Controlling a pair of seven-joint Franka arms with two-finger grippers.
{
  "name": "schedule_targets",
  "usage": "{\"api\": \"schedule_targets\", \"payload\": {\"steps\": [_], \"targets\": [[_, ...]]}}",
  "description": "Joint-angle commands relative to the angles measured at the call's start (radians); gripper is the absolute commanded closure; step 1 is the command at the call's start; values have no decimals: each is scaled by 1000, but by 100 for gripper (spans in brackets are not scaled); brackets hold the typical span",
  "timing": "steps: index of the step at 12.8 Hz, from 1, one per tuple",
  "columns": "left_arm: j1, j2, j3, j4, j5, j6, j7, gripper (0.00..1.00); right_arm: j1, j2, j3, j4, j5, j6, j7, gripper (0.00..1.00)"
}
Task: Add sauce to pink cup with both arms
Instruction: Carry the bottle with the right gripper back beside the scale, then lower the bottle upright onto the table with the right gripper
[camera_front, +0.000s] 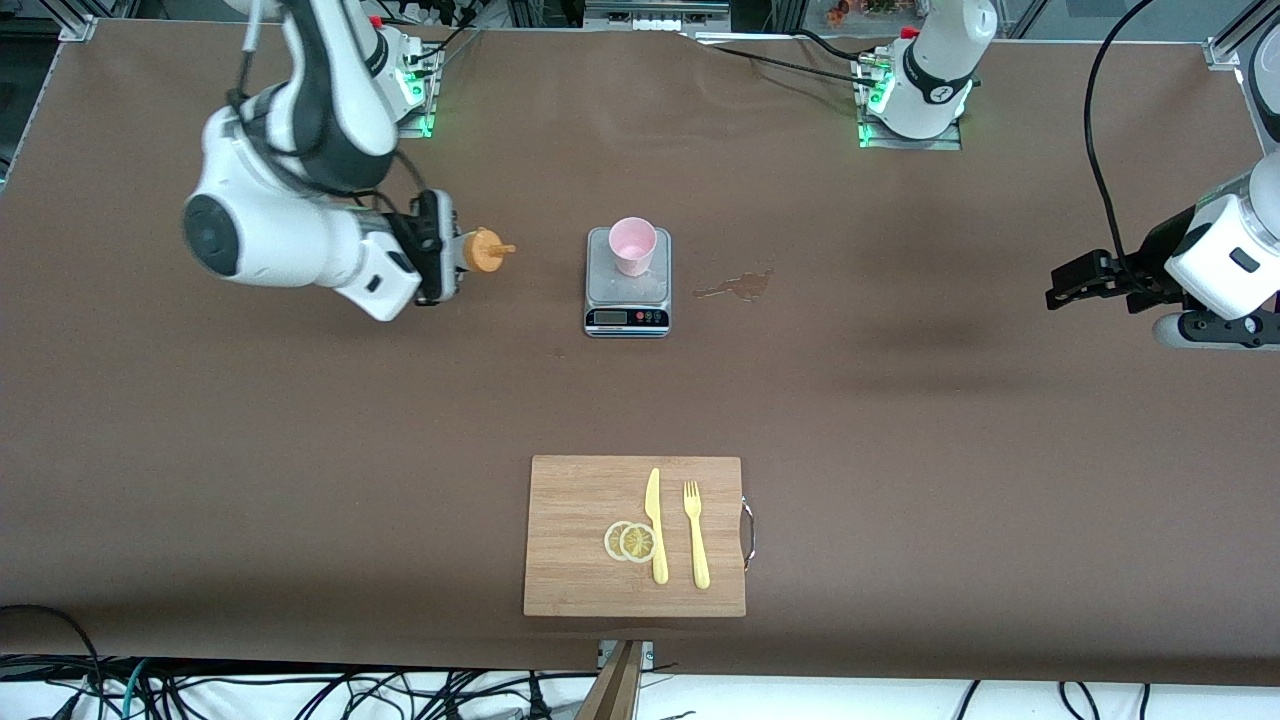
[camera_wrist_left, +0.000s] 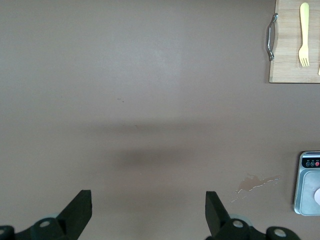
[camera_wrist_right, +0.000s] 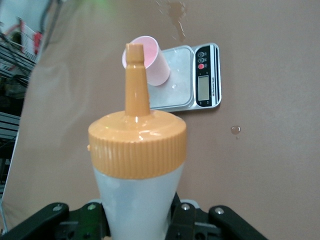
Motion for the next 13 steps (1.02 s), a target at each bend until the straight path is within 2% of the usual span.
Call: {"api": "schedule_targets", "payload": {"steps": [1, 5, 8, 10, 12, 13], "targets": [[-6, 16, 1, 33, 7, -17, 17, 0, -129, 32, 3, -7, 111, -108, -203, 86], [-6, 14, 1, 33, 7, -17, 15, 0, -327, 196, 9, -5, 243, -283, -541, 84], [-6, 14, 1, 33, 7, -17, 17, 0, -412, 371, 12, 5, 392, -390, -828, 84], [-6, 14, 1, 33, 7, -17, 15, 0, -455, 442, 23, 16, 443, -461, -929, 82], [-6, 14, 1, 33, 7, -17, 15, 0, -537, 473, 81, 30, 454, -473, -1043, 82], [-6, 14, 1, 33, 7, -17, 15, 0, -598, 494, 142, 45, 455, -475, -1095, 82]]}}
